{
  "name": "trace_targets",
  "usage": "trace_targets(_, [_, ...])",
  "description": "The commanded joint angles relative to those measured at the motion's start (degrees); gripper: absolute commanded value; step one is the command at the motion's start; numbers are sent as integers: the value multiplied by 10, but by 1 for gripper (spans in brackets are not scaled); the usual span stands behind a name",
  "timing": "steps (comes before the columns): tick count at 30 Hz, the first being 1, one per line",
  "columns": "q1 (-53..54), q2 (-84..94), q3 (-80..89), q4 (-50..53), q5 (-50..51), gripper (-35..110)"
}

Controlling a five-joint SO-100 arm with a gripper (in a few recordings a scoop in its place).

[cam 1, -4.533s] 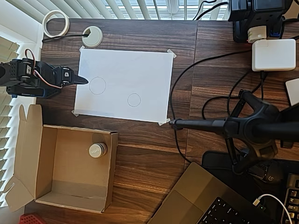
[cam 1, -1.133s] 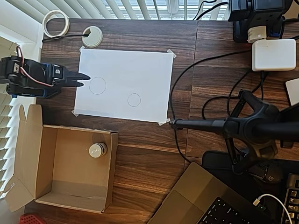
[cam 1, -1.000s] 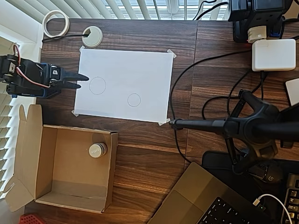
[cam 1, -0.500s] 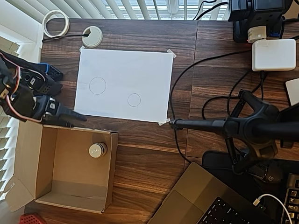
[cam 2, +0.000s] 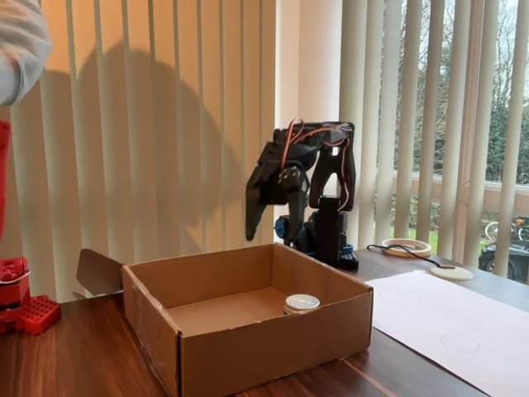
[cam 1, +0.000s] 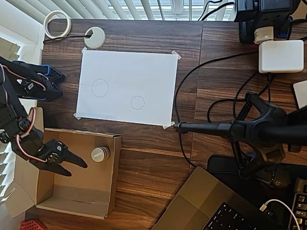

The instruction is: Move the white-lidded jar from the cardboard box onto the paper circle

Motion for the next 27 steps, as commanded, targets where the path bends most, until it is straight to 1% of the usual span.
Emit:
trace_targets(1, [3,-20,-16,-40,-30,33])
trace_targets(4, [-11,-41,-11,-50,-50,34])
trace_targets(9, [-44,-46,34,-109,-66,34])
trace_targets(13, [-60,-45,51,-111,-83,35])
trace_targets(18, [-69,-54,76,-139,-96,36])
trace_targets(27, [-71,-87,56,-139,-105,36])
